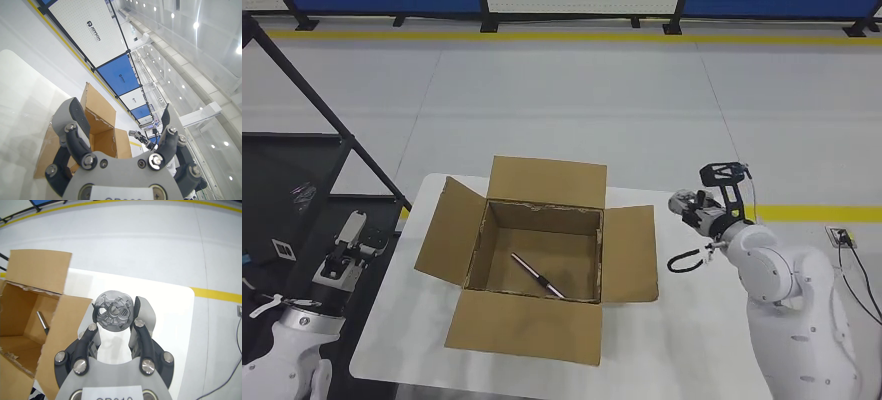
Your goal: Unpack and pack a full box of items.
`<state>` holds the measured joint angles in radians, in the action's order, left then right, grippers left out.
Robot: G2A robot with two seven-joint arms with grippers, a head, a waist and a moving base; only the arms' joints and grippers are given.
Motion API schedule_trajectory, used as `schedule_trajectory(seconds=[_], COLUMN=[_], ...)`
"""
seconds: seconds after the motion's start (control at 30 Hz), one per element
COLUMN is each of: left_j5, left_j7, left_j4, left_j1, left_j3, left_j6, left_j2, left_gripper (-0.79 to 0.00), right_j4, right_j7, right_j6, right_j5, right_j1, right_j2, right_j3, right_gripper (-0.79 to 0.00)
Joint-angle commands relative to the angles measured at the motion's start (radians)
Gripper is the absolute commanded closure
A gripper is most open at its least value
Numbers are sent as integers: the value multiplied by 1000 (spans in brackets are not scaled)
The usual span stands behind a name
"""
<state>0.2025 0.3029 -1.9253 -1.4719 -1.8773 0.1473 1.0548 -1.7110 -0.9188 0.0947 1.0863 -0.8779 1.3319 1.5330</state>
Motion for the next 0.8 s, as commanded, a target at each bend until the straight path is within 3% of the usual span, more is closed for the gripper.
schedule_trajectory(seconds=[0.0, 0.2, 0.33, 0.77], left_j5=[0, 0, 0, 0], left_j7=[0, 0, 0, 0], left_j4=[0, 0, 0, 0], left_j1=[0, 0, 0, 0], left_j3=[0, 0, 0, 0], left_j6=[0, 0, 0, 0], left_j2=[0, 0, 0, 0], left_gripper=[-785, -785, -785, -785], right_j4=[-45, -109, -80, 327], right_j7=[-4, 0, -21, -26], right_j6=[21, 33, 39, 36], right_j5=[-24, -62, -94, -151], right_j1=[-5, 19, 71, 326], right_j2=[0, 7, 15, 97], right_j3=[-25, -131, -223, -628], right_gripper=[0, 0, 0, 0])
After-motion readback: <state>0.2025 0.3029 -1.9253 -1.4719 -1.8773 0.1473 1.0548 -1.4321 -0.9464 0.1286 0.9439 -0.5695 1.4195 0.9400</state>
